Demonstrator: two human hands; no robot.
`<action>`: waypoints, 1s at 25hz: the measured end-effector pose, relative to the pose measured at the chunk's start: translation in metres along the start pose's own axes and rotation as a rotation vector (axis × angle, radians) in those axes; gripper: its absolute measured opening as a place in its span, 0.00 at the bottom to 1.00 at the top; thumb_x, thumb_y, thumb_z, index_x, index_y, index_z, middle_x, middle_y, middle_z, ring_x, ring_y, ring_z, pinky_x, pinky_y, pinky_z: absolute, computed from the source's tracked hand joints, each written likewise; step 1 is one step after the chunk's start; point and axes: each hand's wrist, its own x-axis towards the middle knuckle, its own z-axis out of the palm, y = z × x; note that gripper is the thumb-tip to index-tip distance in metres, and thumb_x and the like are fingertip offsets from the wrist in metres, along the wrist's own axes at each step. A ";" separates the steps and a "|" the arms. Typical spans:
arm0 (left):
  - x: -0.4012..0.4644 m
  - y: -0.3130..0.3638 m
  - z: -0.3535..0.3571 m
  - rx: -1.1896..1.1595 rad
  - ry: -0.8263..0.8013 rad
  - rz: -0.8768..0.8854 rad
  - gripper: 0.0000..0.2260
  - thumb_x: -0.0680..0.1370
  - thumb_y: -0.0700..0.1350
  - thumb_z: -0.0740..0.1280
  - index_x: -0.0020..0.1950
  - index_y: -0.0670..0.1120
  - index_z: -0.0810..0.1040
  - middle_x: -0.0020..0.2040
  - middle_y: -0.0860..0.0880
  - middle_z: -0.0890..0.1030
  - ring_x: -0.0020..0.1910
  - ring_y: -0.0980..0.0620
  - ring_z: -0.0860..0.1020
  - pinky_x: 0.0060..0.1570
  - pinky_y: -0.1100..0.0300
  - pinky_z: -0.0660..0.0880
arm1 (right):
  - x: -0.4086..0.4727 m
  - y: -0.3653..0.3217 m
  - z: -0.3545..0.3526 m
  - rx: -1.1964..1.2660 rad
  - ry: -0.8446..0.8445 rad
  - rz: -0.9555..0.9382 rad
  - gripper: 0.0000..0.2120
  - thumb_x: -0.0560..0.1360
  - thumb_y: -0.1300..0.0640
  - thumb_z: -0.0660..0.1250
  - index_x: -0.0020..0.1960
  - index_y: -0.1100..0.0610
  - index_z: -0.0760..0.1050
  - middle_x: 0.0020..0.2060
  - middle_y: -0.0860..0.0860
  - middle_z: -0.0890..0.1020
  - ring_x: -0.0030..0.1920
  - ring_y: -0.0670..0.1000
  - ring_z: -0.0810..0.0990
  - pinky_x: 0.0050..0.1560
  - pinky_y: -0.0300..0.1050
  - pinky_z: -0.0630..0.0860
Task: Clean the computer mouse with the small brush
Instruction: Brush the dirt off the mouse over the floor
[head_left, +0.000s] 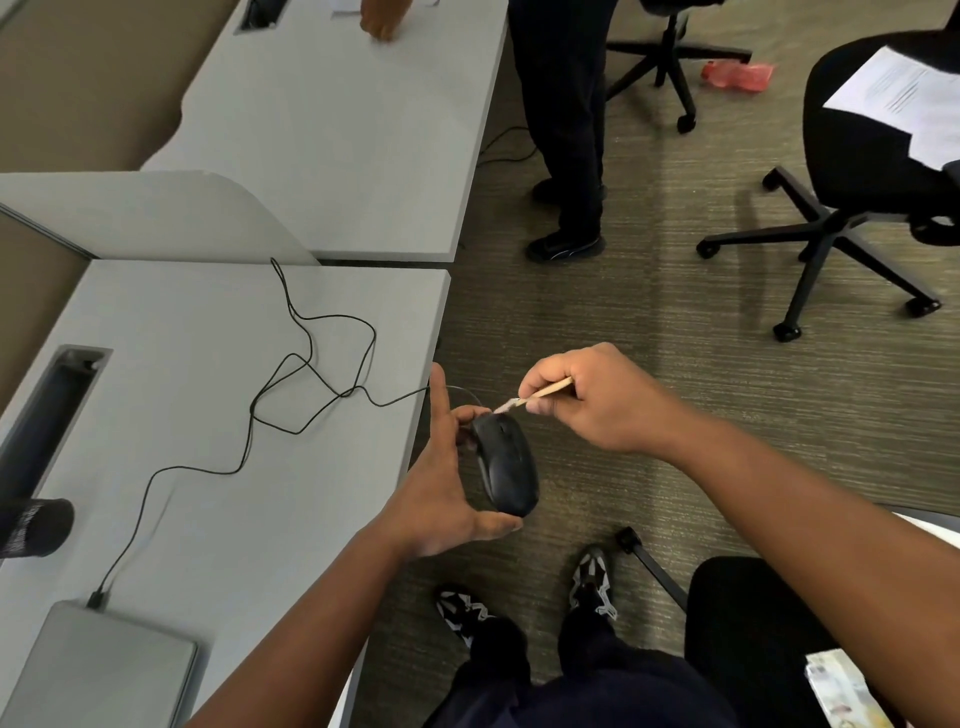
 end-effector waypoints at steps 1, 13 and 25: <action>0.000 0.000 0.000 0.004 0.001 -0.005 0.77 0.61 0.55 0.88 0.77 0.73 0.21 0.77 0.57 0.70 0.73 0.53 0.75 0.74 0.42 0.75 | -0.001 0.000 -0.001 0.023 0.013 -0.001 0.06 0.79 0.55 0.74 0.47 0.44 0.83 0.38 0.45 0.85 0.38 0.43 0.81 0.40 0.45 0.78; -0.003 0.000 0.005 0.111 0.026 -0.015 0.77 0.59 0.62 0.86 0.79 0.69 0.20 0.74 0.61 0.70 0.70 0.60 0.68 0.70 0.50 0.61 | -0.005 -0.003 0.011 0.097 0.045 0.041 0.07 0.78 0.55 0.71 0.44 0.45 0.83 0.31 0.47 0.84 0.27 0.41 0.74 0.28 0.40 0.72; -0.009 0.005 0.004 0.140 0.039 -0.003 0.75 0.59 0.62 0.85 0.77 0.74 0.22 0.81 0.57 0.66 0.73 0.52 0.68 0.73 0.42 0.66 | -0.006 -0.005 0.011 0.165 0.075 0.075 0.09 0.76 0.58 0.71 0.41 0.46 0.83 0.26 0.44 0.80 0.24 0.41 0.72 0.27 0.36 0.68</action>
